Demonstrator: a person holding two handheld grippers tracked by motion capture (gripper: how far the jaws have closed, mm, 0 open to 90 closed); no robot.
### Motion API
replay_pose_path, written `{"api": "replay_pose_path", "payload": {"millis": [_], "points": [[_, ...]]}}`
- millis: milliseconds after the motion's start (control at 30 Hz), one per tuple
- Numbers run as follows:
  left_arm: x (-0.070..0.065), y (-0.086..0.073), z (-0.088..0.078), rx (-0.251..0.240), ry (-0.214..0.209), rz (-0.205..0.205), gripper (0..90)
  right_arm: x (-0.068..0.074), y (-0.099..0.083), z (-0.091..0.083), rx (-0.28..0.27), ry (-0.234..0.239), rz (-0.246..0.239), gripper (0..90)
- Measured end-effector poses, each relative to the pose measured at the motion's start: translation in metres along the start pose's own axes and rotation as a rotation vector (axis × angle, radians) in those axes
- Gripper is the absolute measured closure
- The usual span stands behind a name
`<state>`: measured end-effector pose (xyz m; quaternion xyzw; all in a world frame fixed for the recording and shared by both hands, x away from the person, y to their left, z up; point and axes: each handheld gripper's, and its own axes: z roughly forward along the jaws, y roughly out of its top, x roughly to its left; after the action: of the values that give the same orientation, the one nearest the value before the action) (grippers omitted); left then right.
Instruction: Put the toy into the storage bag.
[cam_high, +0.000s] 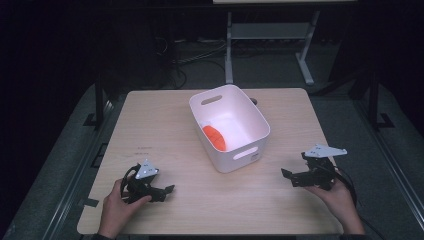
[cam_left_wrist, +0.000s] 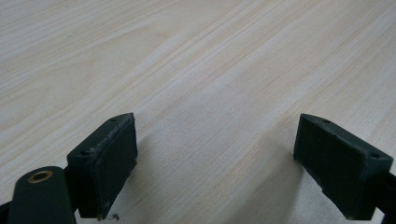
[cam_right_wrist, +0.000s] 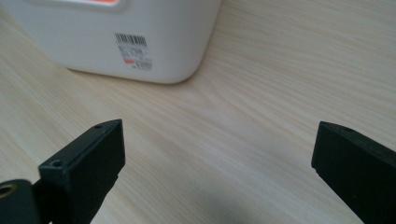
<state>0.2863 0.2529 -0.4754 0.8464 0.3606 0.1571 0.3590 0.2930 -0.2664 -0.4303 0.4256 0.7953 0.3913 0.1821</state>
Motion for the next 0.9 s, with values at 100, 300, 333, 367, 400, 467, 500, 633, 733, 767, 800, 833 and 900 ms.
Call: {"api": "replay_pose_path", "payload": {"millis": [100,300,333,367,400,467,500,633,733,767,800,833,900], "points": [[0.000,0.000,0.000,-0.001,0.000,0.000,12.6,-0.001,-0.010,-0.001,0.002,-0.009,0.018,2.4],[0.000,0.000,0.000,-0.001,0.000,0.000,12.6,-0.001,-0.029,-0.001,0.016,-0.035,0.023,2.4],[0.000,0.000,0.000,0.000,0.000,-0.001,12.6,0.000,-0.033,0.000,0.027,-0.041,0.018,2.4],[0.000,0.000,0.000,-0.001,0.000,0.000,12.6,0.000,-0.036,0.001,0.035,-0.046,0.018,2.4],[0.000,0.000,0.000,-0.001,0.000,-0.001,12.6,0.000,-0.039,0.002,0.040,-0.051,0.013,2.4],[0.000,0.000,0.000,-0.001,0.000,0.000,12.6,0.000,-0.043,0.004,0.052,-0.053,0.016,2.4],[0.000,0.000,0.000,-0.001,0.000,0.000,12.6,0.000,-0.046,0.005,0.060,-0.057,0.013,2.4],[0.000,0.000,0.000,-0.001,0.000,-0.001,12.6,0.001,-0.055,0.012,0.113,-0.092,-0.018,1.4],[0.000,0.000,0.000,-0.001,0.000,0.000,12.6,0.000,-0.058,0.012,0.107,-0.067,0.023,1.5],[0.000,0.000,0.000,-0.001,0.000,-0.001,12.6,-0.001,-0.058,0.013,0.112,-0.059,0.035,1.4],[0.000,0.000,0.000,-0.001,0.000,0.000,12.6,-0.001,-0.058,0.013,0.112,-0.059,0.034,1.4],[0.000,0.000,0.000,-0.001,0.000,-0.001,12.6,-0.001,-0.058,0.013,0.112,-0.059,0.034,1.4],[0.000,0.000,0.000,-0.001,0.000,-0.001,12.6,-0.001,-0.058,0.013,0.112,-0.059,0.034,1.4]]}}
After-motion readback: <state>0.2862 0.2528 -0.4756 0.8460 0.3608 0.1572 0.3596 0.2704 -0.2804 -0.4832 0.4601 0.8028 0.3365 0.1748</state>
